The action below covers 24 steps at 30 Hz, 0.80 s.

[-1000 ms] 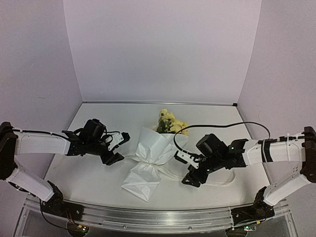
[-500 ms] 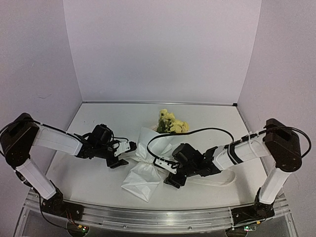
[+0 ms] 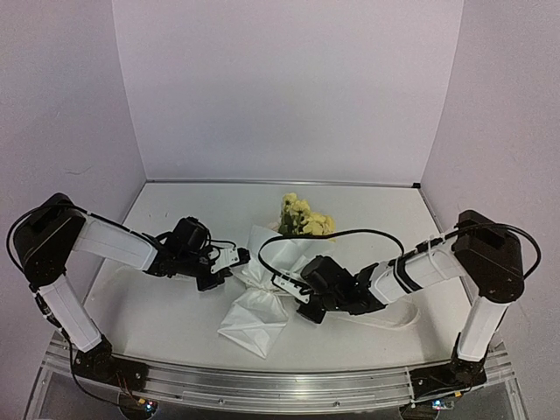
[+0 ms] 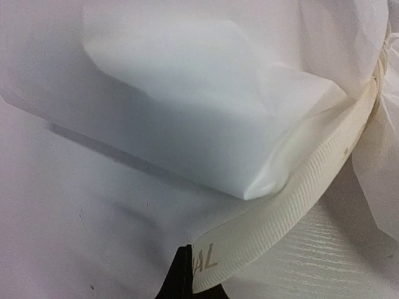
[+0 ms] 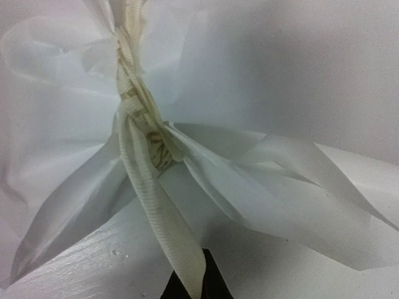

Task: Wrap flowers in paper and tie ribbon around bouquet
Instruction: Cross the half-tied ribbon over the folded bouquet.

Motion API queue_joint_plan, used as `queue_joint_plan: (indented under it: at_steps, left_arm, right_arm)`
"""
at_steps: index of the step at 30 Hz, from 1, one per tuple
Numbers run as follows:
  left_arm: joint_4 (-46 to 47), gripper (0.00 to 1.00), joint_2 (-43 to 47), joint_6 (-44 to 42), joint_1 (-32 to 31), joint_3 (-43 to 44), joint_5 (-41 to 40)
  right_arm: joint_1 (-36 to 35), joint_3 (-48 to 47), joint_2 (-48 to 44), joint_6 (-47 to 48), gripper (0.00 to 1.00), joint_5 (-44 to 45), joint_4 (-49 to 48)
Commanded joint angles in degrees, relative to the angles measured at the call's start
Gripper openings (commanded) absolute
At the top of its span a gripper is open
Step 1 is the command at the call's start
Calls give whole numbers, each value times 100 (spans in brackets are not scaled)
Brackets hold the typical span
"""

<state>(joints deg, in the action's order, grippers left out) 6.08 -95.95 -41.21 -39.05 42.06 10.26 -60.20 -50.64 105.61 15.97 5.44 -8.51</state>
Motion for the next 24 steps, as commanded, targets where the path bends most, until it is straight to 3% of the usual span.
queue_joint_plan:
  at_steps: [1, 4, 8, 14, 20, 24]
  left_arm:
    - [150, 0, 354, 816, -267, 416, -341]
    - [-207, 0, 450, 2018, -481, 753, -787]
    - [-1139, 0, 259, 3488, -570, 1293, -1053]
    - [-534, 0, 522, 5284, -622, 576, -1264]
    - [173, 0, 982, 6407, -624, -492, -1350]
    - [710, 0, 1060, 6177, -974, -910, -1059]
  right_arm:
    - [-35, 468, -586, 61, 0, 847, -125]
    - [-36, 888, -1161, -3, 0, 1343, 92]
    - [-19, 1242, -1829, -337, 0, 1922, 1118]
    - [23, 1754, -2375, -1190, 0, 2445, 1824]
    - [342, 2339, -2997, -2122, 0, 2716, 2332]
    - [510, 2540, -3255, -2291, 0, 2491, 2456]
